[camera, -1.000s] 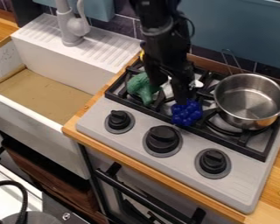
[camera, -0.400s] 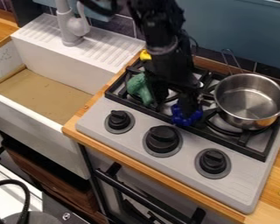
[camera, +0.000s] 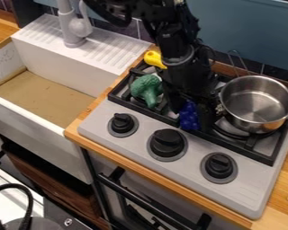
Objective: Put the grapes in the silver pot
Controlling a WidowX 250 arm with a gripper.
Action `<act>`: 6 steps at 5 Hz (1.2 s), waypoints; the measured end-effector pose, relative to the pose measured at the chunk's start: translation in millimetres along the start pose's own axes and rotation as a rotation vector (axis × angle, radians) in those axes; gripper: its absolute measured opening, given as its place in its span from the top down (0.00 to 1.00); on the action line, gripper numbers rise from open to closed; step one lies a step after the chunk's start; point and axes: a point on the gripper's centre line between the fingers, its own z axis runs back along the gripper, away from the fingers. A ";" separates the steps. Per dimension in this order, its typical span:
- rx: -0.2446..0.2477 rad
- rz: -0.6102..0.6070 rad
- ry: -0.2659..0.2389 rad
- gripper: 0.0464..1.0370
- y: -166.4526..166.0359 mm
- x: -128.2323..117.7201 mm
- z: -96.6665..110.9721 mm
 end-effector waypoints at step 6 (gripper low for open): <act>0.058 0.044 0.004 0.26 7.1 -2.1 -7.6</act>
